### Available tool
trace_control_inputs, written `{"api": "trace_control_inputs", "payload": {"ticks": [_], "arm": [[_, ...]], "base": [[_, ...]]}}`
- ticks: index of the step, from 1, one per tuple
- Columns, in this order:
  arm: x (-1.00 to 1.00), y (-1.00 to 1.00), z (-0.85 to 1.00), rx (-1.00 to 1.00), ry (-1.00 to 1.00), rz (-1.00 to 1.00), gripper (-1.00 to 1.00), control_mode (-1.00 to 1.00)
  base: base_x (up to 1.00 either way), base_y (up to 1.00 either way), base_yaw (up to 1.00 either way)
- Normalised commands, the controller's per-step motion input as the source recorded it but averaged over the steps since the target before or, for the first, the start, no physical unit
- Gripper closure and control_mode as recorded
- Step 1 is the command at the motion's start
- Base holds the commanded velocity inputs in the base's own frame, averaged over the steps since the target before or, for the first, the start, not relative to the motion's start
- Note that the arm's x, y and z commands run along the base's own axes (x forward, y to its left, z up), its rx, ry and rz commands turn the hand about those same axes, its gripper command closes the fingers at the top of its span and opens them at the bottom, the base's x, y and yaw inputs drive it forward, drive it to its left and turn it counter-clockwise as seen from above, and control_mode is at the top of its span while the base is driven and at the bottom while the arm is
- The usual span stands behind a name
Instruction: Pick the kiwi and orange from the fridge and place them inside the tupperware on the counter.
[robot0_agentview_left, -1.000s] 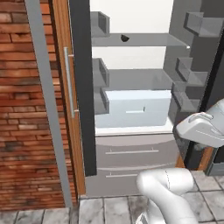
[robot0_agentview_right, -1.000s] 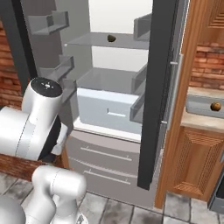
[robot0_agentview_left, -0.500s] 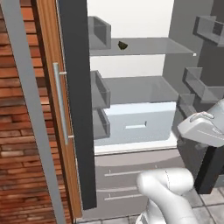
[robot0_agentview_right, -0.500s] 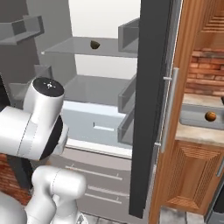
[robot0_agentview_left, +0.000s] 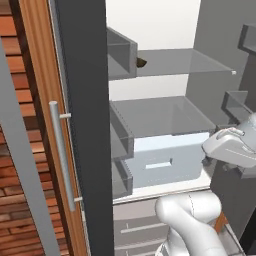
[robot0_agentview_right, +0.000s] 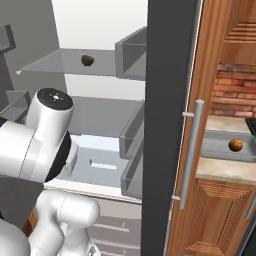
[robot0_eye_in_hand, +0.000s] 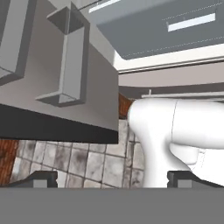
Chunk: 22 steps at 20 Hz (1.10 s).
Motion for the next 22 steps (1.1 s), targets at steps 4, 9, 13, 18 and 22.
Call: {"api": "trace_control_inputs", "payload": {"ticks": [4,9,13,18,22], "arm": [[0.0,0.0,0.0,0.0,0.0,0.0,-1.0,1.0],[0.0,0.0,0.0,0.0,0.0,0.0,-1.0,1.0],[0.09,0.0,0.27,-0.1,-0.07,0.0,-1.0,-1.0],[0.27,0.0,0.66,-0.22,-0.19,0.0,-1.0,-1.0],[0.51,0.0,0.67,-0.16,0.0,0.0,-1.0,-1.0]], "base": [[0.57,0.04,-0.16],[0.51,0.05,-0.18],[0.09,0.0,-0.05],[0.0,0.0,0.0],[0.0,0.0,0.0]]}}
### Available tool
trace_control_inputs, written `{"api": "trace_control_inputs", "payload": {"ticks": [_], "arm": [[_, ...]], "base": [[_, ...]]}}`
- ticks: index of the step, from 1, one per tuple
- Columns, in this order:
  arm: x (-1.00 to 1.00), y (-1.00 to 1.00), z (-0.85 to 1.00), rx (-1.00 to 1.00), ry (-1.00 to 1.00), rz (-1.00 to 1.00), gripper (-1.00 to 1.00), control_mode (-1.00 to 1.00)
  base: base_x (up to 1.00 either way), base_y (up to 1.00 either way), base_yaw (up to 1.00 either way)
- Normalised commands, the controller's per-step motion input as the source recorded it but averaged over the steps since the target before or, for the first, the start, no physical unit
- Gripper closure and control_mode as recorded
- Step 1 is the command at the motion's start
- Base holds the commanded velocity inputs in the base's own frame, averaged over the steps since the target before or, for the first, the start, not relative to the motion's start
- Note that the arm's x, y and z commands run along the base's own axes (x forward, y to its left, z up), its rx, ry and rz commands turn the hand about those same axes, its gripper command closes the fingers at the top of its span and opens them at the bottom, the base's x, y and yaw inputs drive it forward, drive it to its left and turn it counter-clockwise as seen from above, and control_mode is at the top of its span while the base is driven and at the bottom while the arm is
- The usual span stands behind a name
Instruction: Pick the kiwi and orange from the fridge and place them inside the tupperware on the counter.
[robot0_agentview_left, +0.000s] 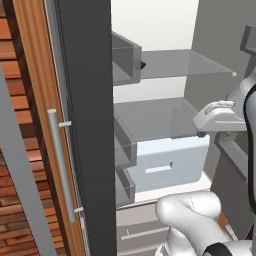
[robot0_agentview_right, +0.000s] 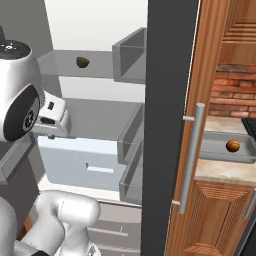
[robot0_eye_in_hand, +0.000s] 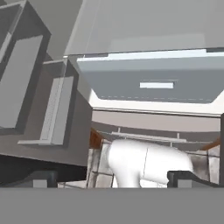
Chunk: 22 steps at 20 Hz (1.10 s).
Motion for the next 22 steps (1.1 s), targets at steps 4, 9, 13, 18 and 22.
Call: {"api": "trace_control_inputs", "payload": {"ticks": [4,9,13,18,22], "arm": [[0.58,0.0,0.43,-0.08,0.0,0.0,-1.0,-1.0],[0.57,0.06,0.25,-0.09,0.0,-0.01,-1.0,-1.0],[0.57,0.11,0.14,-0.18,0.0,-0.08,-1.0,-1.0],[0.53,0.05,0.12,-0.27,0.0,-0.07,-1.0,-1.0],[0.55,0.01,0.17,-0.21,-0.01,-0.06,-1.0,-1.0]], "base": [[0.0,0.0,0.0],[0.0,0.0,0.0],[0.0,0.0,0.0],[0.0,0.0,0.0],[0.0,0.0,0.0]]}}
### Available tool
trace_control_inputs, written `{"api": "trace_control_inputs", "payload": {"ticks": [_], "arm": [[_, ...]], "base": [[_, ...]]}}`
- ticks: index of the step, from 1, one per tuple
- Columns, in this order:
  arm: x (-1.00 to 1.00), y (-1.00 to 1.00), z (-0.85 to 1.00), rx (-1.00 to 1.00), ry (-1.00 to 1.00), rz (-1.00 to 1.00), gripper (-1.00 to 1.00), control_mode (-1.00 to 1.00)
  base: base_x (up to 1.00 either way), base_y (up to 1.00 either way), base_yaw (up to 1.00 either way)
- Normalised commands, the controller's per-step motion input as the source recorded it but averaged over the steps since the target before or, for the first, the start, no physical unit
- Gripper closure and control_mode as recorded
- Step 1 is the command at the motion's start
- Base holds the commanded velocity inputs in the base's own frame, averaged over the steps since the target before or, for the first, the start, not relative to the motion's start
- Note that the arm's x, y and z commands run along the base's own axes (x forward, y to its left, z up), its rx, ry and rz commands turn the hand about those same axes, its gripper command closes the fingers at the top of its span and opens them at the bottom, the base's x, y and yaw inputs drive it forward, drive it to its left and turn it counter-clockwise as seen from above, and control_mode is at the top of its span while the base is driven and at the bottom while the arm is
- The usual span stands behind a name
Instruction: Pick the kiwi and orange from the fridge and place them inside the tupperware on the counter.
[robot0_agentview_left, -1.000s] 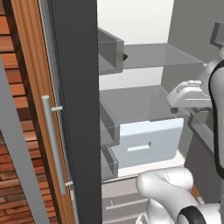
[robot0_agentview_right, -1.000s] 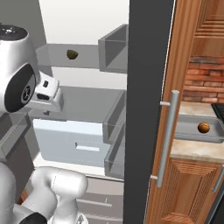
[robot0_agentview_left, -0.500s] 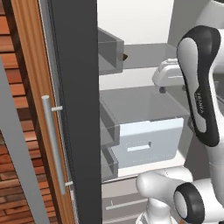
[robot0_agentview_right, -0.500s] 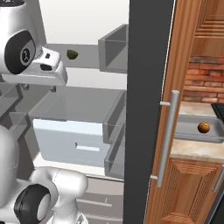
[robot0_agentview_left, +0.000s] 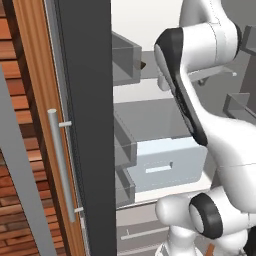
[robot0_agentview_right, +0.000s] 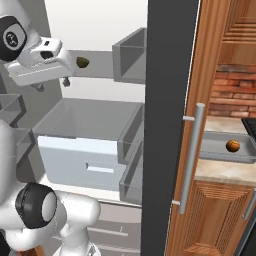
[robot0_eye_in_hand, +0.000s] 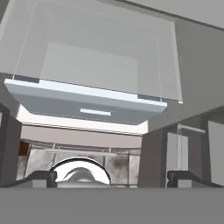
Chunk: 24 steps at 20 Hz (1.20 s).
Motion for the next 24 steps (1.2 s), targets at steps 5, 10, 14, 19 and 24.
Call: {"api": "trace_control_inputs", "payload": {"ticks": [5,10,14,19,24], "arm": [[0.7,0.0,0.18,-0.05,0.0,-0.01,-1.0,-1.0],[0.66,0.03,0.02,0.0,0.0,0.0,-1.0,-1.0],[0.59,0.05,0.0,0.0,0.0,0.0,-1.0,-1.0],[0.65,0.12,0.0,0.0,0.0,0.0,-1.0,-1.0],[0.68,0.16,0.0,0.0,0.0,0.0,-1.0,-1.0]], "base": [[0.0,0.0,0.0],[0.0,0.0,0.0],[0.0,0.0,0.0],[0.0,0.0,0.0],[0.0,0.0,0.0]]}}
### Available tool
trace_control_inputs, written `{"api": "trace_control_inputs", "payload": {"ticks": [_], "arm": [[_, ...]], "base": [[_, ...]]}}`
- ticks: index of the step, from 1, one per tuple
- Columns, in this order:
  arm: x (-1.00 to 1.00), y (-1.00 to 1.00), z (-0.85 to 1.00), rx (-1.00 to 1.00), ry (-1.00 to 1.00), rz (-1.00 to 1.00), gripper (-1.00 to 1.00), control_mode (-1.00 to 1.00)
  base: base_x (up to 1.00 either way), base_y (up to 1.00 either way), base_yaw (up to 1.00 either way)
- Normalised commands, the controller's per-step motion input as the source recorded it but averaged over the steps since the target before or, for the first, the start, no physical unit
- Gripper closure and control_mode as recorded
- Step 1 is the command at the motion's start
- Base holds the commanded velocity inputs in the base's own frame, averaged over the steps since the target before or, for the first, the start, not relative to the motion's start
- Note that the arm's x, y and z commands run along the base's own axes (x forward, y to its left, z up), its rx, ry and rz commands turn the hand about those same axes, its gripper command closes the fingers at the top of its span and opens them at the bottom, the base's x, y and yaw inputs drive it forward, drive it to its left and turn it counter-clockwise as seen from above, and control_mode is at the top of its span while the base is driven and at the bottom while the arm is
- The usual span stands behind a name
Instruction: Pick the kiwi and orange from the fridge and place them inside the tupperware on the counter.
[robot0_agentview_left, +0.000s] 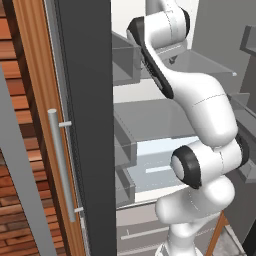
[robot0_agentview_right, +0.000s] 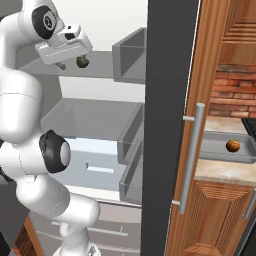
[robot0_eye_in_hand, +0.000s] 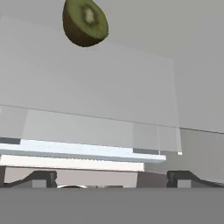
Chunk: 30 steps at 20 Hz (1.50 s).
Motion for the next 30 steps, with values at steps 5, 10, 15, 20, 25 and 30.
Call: {"api": "trace_control_inputs", "payload": {"ticks": [5,10,15,20,25,30], "arm": [[0.64,0.18,-0.02,0.0,0.0,0.0,-1.0,-1.0],[0.53,0.1,-0.08,-0.02,0.0,0.0,-1.0,-1.0],[0.45,0.05,-0.16,-0.04,0.0,0.01,-1.0,-1.0],[0.13,0.0,-0.31,-0.12,0.0,0.17,-1.0,-1.0],[0.04,0.0,-0.27,-0.09,0.0,0.21,-1.0,-1.0],[0.41,0.01,-0.07,0.0,0.0,0.11,-1.0,-1.0]], "base": [[0.0,0.0,0.0],[0.0,0.0,0.0],[0.0,0.0,0.0],[0.0,0.0,0.0],[0.0,0.0,0.0],[0.0,0.0,0.0]]}}
